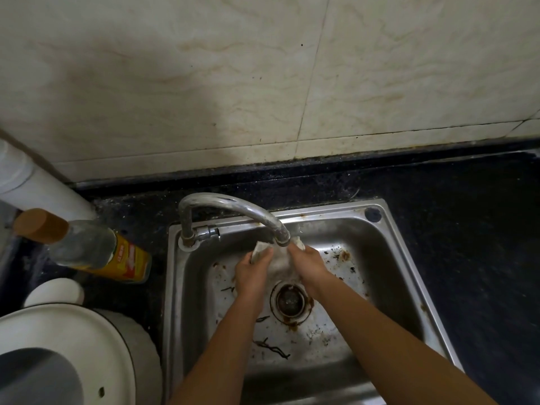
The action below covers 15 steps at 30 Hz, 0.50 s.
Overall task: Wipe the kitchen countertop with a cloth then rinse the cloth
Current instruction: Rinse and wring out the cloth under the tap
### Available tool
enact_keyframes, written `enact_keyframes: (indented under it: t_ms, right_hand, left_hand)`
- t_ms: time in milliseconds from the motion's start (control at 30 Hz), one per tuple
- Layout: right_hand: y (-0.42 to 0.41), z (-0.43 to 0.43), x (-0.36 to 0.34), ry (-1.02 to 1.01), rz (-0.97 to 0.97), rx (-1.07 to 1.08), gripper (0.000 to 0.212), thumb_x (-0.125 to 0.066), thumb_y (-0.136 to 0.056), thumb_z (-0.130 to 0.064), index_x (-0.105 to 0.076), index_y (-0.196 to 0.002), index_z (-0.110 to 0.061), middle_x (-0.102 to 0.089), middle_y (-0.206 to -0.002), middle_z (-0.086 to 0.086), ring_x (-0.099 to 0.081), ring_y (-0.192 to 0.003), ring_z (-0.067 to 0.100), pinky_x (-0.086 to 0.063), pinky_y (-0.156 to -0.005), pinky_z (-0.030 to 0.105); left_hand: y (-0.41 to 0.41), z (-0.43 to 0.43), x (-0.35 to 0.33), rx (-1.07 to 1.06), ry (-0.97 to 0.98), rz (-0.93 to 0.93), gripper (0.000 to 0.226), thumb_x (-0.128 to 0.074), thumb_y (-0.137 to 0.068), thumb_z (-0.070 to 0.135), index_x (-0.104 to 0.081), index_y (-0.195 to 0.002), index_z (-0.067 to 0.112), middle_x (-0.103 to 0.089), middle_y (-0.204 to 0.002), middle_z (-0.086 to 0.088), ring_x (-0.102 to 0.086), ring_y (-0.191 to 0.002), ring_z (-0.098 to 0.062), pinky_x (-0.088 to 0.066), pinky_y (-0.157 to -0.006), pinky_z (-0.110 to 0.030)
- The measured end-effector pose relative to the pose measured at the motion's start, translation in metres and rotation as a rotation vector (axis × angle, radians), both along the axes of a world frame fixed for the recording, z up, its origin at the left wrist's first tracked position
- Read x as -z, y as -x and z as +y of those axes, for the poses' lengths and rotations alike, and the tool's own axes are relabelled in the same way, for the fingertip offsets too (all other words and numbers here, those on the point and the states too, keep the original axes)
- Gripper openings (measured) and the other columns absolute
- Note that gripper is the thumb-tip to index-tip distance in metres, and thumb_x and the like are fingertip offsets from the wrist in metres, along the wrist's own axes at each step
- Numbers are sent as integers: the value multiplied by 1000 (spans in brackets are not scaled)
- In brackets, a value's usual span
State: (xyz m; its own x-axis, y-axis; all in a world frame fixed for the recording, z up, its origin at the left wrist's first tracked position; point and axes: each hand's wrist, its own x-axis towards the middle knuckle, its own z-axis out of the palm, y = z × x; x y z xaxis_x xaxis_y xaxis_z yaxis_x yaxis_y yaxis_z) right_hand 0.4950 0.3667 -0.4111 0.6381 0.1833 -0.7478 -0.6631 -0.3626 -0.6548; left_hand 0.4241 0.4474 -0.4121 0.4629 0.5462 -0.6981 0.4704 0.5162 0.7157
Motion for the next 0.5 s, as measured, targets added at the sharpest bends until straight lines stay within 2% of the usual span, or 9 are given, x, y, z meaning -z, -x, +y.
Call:
enact_keyframes:
  t_ms: [67,200,267,333,367,500]
  right_hand:
    - [1,0,2,-29,-17,16,29,-54,-92,-44,-65,-99,-18,-71,-98,7,-68,-93,24,-53,-91,44]
    - [4,-3,8,-58,-27,39,31,-52,-92,-49,-67,-96,-22,-72,-99,4,-67,-96,22,-52,-92,44]
    - [5,-4,10,-74,-7,61,31,-54,-91,-48,-68,-99,-22,-72,-101,5,-67,-97,24,-52,-93,45]
    - [5,-6,9,-112,7,68,26,-57,-92,-41,-68,-102,-20,-73,-100,5,-68,-97,24,-53,-92,44]
    - [5,-8,8,-144,8,70,22,-57,-93,-35,-68,-102,-19,-73,-99,5,-69,-96,24,-53,-92,45]
    - [3,-21,0,-284,-1,55,16,-59,-92,-14,-68,-103,-8,-73,-99,12,-69,-96,29,-53,-91,47]
  left_hand:
    - [-4,-1,-1,-23,6,67,19,-67,-84,37,-64,-95,22,-68,-91,-3,-65,-88,-23,-55,-84,-40]
    - [-10,-2,-2,-53,19,87,28,-61,-86,45,-60,-99,20,-65,-98,-5,-63,-95,-25,-53,-88,-42]
    - [-11,-3,-2,-57,-1,100,42,-56,-83,57,-61,-100,19,-66,-103,-6,-63,-97,-26,-52,-91,-44]
    - [-12,-5,-1,-71,11,103,62,-51,-79,67,-63,-111,15,-67,-110,-9,-64,-99,-28,-52,-91,-45]
    - [-12,-6,-1,-81,31,108,64,-48,-80,68,-63,-116,17,-66,-113,-10,-63,-101,-29,-51,-92,-45]
    - [-12,-5,-4,-78,58,134,57,-47,-85,65,-63,-118,20,-66,-113,-8,-62,-103,-28,-51,-92,-45]
